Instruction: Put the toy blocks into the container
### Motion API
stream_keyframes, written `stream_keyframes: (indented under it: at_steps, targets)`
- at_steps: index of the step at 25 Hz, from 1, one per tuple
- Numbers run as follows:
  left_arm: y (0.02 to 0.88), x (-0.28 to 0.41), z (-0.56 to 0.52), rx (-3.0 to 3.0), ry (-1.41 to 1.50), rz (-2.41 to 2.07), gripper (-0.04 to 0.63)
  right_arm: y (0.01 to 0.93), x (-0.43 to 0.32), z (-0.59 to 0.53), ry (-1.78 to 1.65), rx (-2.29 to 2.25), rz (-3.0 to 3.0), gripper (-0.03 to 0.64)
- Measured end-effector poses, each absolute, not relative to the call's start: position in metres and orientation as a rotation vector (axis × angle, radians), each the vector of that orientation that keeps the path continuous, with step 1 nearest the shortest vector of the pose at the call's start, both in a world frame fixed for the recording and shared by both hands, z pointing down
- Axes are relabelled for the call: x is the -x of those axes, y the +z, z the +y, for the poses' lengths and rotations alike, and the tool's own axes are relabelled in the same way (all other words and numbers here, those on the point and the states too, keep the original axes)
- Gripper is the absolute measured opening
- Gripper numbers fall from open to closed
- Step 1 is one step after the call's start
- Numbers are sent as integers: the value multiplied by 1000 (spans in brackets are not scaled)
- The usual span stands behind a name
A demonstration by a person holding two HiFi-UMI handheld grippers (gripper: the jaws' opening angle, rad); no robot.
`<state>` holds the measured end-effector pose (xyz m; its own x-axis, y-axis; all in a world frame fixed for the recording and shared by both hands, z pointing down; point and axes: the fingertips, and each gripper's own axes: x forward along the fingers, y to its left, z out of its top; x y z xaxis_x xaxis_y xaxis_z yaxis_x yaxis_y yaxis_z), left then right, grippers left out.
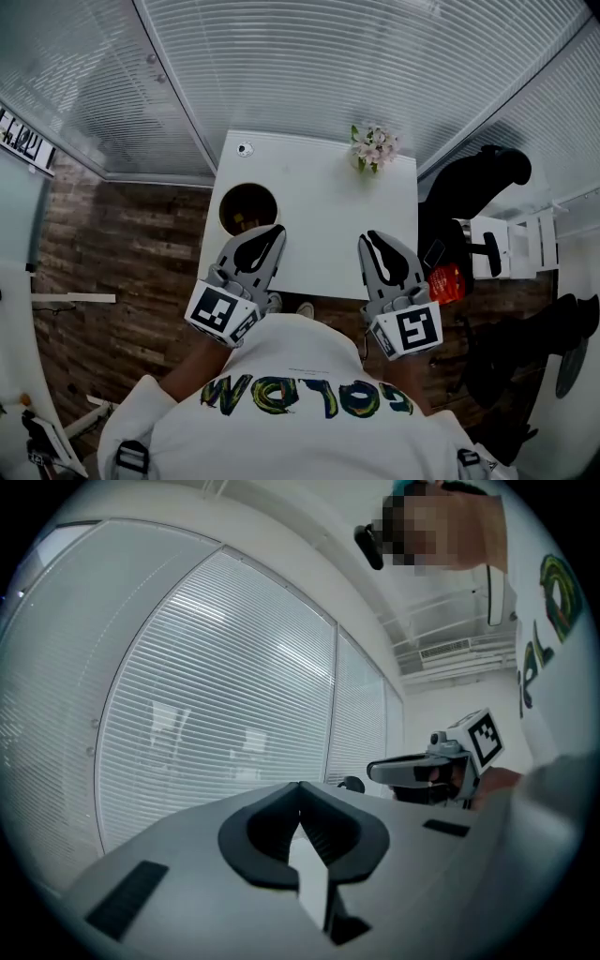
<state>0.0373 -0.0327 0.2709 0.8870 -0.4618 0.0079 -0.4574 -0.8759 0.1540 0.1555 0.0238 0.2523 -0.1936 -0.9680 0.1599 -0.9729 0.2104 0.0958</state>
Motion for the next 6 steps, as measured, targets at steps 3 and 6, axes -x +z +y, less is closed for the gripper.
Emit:
stream_keyframes:
  at_steps: [3,6]
  targets:
    - [271,-36,-31,-2897,-45,-712,14,252,-155,26,37,-1865,-2290,49]
    - [271,-36,-29,-2891,-46,-715,14,253,-155,27,34,-1863,-2291,48]
